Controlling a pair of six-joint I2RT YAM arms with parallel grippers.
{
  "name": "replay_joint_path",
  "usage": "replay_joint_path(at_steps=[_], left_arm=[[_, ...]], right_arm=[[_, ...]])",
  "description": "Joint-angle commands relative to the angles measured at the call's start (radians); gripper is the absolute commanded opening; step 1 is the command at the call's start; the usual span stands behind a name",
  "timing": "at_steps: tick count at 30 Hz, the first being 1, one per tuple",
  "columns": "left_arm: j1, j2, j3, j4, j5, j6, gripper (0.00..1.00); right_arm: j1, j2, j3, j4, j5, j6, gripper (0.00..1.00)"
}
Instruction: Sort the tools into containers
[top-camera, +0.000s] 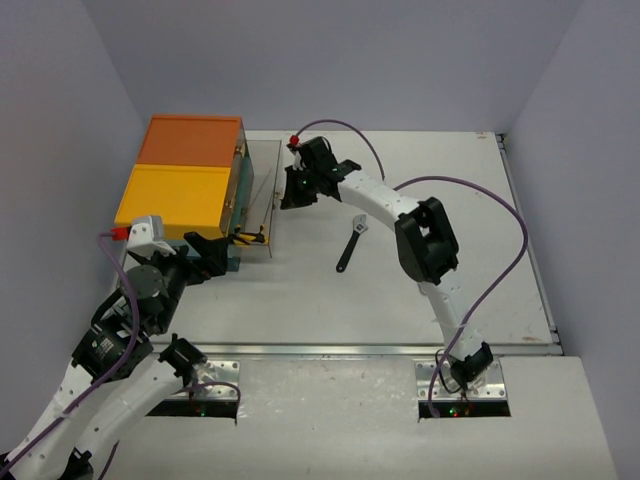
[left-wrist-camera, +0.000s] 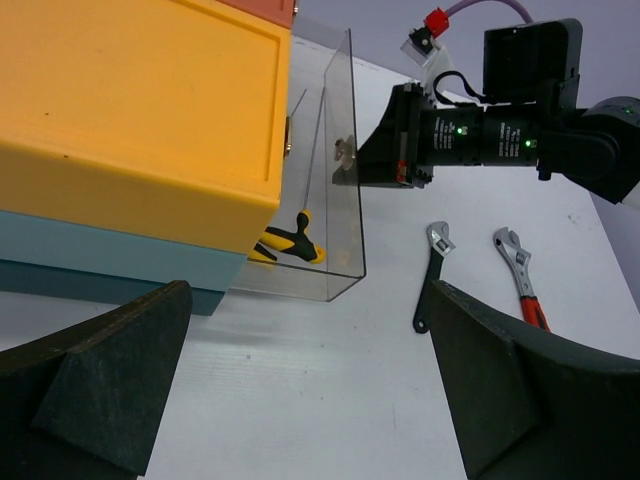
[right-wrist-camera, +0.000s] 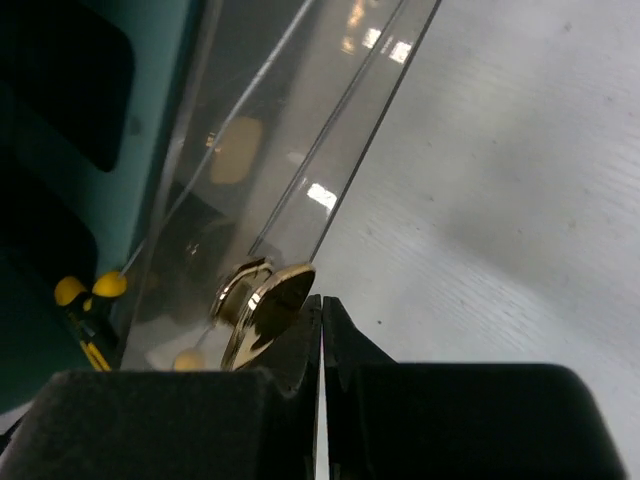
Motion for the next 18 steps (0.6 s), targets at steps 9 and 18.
replay_joint_path(at_steps=[9,18], left_arm=[[0.004,0.001,0.002,0.031,0.005,0.005,1.0],[0.004,0.002,0.002,0.033,0.007,0.008,1.0]], right_arm=[[0.0,0.203,0.28,0.32,-0.274,0.107,0.0],[0.033,0.284,0.276,0.623,-0.389,0.288,0.0]])
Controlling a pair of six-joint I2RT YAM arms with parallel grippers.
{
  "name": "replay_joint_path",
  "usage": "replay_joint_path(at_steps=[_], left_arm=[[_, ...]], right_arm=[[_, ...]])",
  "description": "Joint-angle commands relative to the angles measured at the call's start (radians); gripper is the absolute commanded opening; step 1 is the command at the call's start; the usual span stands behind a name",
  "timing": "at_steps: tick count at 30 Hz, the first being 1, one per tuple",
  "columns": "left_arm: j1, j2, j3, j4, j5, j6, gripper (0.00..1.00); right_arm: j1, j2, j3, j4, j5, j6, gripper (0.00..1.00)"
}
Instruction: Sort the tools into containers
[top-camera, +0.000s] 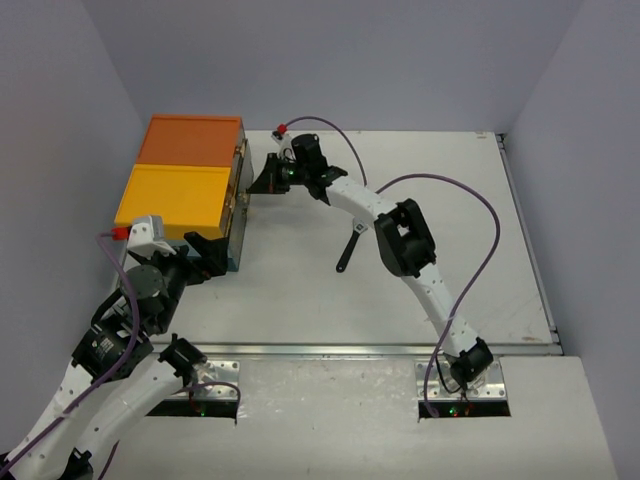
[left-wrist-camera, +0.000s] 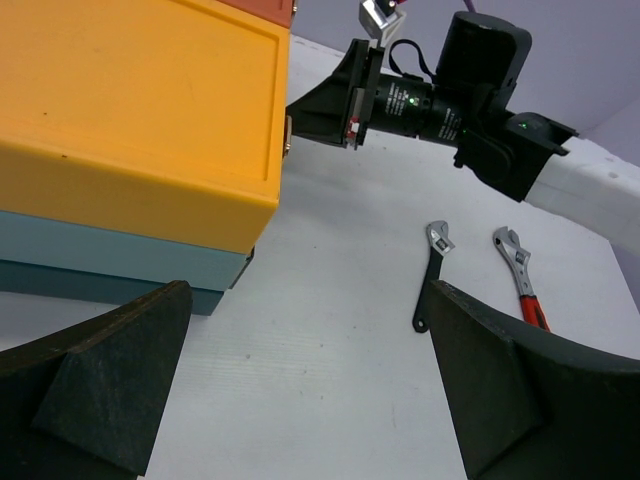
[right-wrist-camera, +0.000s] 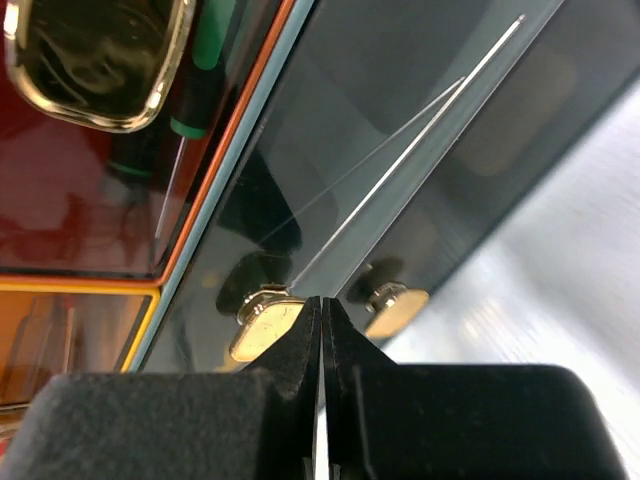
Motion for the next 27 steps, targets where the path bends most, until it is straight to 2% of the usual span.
replay_joint_path(at_steps=[1,4,7,10,13,16,22,25,27], left_arm=[[0.004,0.002,0.002,0.033,0.004,0.007,1.0],[0.005,-0.003,0.001,0.033,0.004,0.006,1.0],[0.004,-0.005,0.001,0.033,0.005,0.007,1.0],[0.004,-0.007,0.001,0.032,0.002,0.006,1.0],[0.005,-0.013,0.001,0.033,0.002,0.006,1.0],[0.005,-0.01,0.0,0.035,0.004,0.007,1.0],[0.004,-0.003,0.001,0.033,0.003,0.007,1.0],[0.005,-0.005,0.001,0.034,0.002,0.006,1.0],[0.004,-0.003,0.001,0.034,0.002,0.006,1.0]], right_arm=[[0.041,0.028,0.059,0.203,-0.087,0.082,0.0],[0.041,0.036,0.047,0.259,-0.09,0.12,0.01],[0.039,0.026,0.039,0.24,-0.075,0.118,0.04],[0.025,-0.06,-0.162,0.255,0.003,0.111,0.17],[-0.003,-0.114,-0.352,0.432,-0.024,0.194,0.35],[-0.009,-0.087,-0.347,0.451,-0.072,0.213,0.39],[-0.001,0.028,-0.204,0.422,-0.147,0.253,0.54],[0.001,0.08,-0.16,0.411,-0.134,0.269,0.6],[0.001,0.121,-0.133,0.411,-0.115,0.294,0.61]])
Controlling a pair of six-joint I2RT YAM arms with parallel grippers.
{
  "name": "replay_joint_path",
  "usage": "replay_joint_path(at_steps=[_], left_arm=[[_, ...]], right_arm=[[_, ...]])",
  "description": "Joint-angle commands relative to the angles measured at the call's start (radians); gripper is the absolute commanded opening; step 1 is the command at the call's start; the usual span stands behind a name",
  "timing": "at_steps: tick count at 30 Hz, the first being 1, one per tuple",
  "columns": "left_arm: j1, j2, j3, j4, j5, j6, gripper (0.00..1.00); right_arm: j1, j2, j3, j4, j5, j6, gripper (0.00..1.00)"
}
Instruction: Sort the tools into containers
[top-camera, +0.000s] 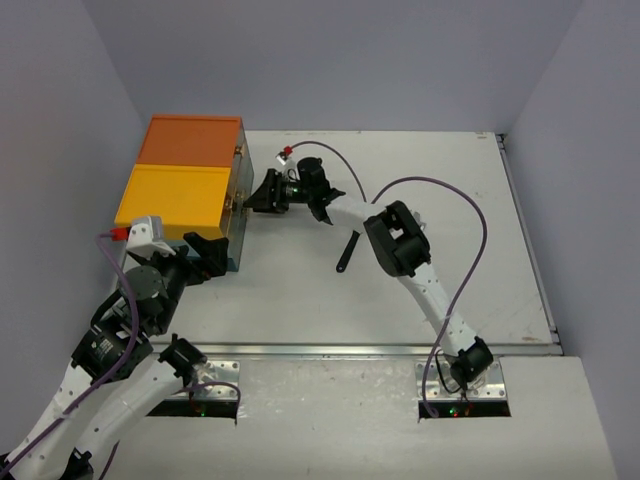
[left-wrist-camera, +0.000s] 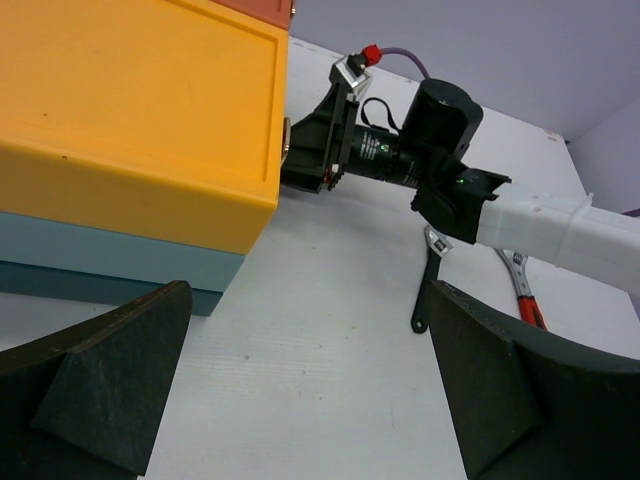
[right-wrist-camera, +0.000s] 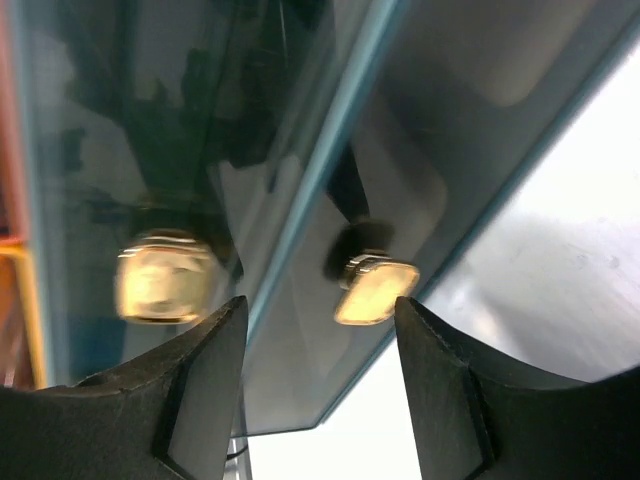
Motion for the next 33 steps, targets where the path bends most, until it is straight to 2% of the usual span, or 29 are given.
replay_joint_path(at_steps=[1,5,9,10,12,15,18,23,33], left_arm=[[0.004,0.003,0.001,0.032,0.002,0.006,1.0],[0.004,0.007,0.001,0.032,0.002,0.006,1.0],[0.004,0.006,0.001,0.032,0.001,0.006,1.0],[0.004,0.006,0.001,0.032,0.002,0.006,1.0],[0.004,0.007,0.001,0.032,0.001,0.006,1.0],[0.005,0.008,0.001,0.032,0.001,0.006,1.0],[0.004,0.012,0.001,0.032,0.001,0.006,1.0],[0.004,0.015,0.001,0.032,0.003,0.007,1.0],[0.005,0.015,0.001,0.033,0.006,0.009,1.0]], right_arm=[[0.008,0.088,0.094,0.041,-0.005,0.065,0.61],[0.014,0.143,0.186,0.018,0.007,0.082,0.61],[0.018,0.182,0.222,0.037,0.026,0.099,0.53],[0.018,0.191,0.229,0.036,0.03,0.102,0.49],[0.018,0.208,0.241,0.04,0.037,0.111,0.32],[0.018,0.218,0.223,0.093,0.023,0.15,0.23],[0.013,0.182,0.147,0.172,-0.003,0.183,0.18],[-0.019,0.031,-0.122,0.267,-0.008,0.149,0.16],[-0.119,-0.199,-0.449,0.234,-0.083,0.013,0.15]])
